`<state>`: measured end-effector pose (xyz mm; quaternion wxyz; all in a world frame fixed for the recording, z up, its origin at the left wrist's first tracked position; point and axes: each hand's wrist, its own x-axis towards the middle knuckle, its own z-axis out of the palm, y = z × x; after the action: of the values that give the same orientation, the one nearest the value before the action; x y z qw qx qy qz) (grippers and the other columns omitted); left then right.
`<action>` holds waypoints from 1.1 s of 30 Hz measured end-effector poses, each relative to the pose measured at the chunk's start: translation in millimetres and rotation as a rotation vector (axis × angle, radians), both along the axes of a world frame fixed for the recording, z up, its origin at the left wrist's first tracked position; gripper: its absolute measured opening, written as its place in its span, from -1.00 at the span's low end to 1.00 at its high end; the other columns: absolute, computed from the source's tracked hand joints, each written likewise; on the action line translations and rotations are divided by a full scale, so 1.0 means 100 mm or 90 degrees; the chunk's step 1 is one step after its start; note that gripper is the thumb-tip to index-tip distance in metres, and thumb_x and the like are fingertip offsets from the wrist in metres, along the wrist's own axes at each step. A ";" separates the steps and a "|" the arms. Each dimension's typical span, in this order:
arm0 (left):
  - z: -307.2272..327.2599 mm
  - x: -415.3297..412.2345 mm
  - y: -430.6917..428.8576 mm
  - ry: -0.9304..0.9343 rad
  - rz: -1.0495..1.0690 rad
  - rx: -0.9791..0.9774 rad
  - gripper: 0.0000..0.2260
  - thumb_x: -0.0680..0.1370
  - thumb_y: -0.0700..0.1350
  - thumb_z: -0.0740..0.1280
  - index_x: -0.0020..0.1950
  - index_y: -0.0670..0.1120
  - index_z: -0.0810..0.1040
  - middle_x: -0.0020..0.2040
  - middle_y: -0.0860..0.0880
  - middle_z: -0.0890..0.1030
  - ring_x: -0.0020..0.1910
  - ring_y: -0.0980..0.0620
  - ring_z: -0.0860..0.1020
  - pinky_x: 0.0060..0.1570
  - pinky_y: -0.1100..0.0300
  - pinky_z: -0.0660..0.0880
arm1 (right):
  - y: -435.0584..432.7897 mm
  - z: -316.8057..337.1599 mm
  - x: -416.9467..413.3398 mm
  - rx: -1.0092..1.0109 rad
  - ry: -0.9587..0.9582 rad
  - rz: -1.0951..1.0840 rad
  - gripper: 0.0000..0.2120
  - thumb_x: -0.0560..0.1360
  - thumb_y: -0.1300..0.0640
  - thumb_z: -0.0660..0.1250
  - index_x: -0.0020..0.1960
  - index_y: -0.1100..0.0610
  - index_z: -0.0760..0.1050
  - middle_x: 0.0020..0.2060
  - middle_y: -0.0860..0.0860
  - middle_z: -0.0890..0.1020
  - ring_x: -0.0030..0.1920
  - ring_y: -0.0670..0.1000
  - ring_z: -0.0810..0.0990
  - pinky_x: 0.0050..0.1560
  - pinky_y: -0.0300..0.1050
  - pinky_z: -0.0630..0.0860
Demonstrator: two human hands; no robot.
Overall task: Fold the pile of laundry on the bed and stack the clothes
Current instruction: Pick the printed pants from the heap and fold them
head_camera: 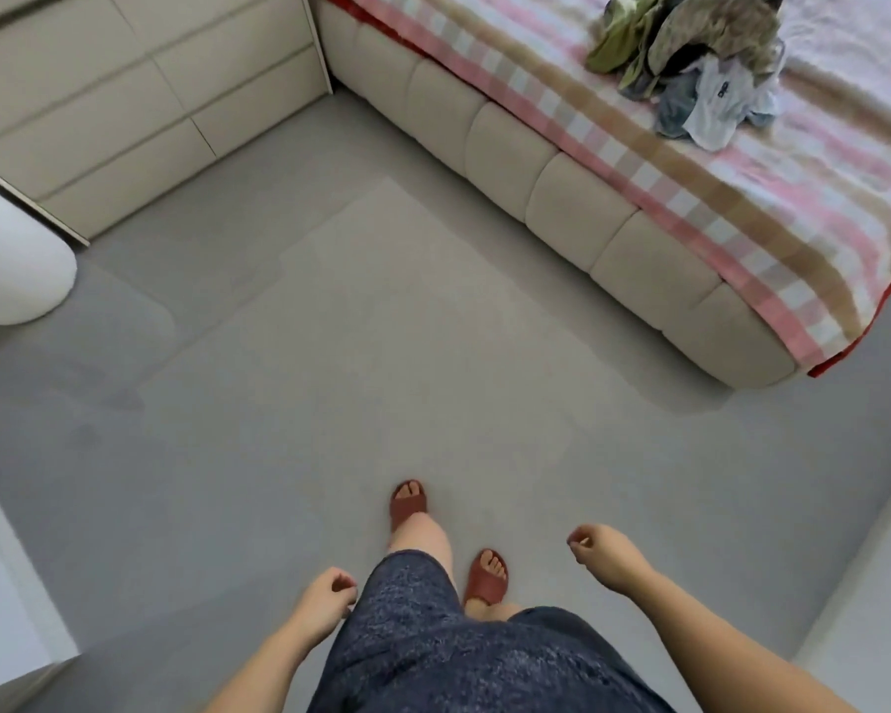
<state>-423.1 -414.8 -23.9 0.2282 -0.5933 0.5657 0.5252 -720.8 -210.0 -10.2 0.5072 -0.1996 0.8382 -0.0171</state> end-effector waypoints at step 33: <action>0.07 -4.60 -3.81 0.096 -0.142 -0.009 -0.79 0.52 -0.33 0.23 -0.24 -0.07 0.40 -0.23 -0.09 0.48 -0.30 -0.02 0.44 -0.12 0.16 0.45 | -2.85 -0.14 -3.17 0.067 -0.025 -0.157 -0.77 0.56 0.15 0.18 0.13 0.14 0.54 0.09 0.07 0.61 0.12 0.03 0.56 -0.01 -0.26 0.40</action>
<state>-883.3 -795.9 -16.5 0.2375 -0.4871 0.6475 0.5357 -1037.6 -495.0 -24.0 0.5277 -0.0675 0.8459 -0.0394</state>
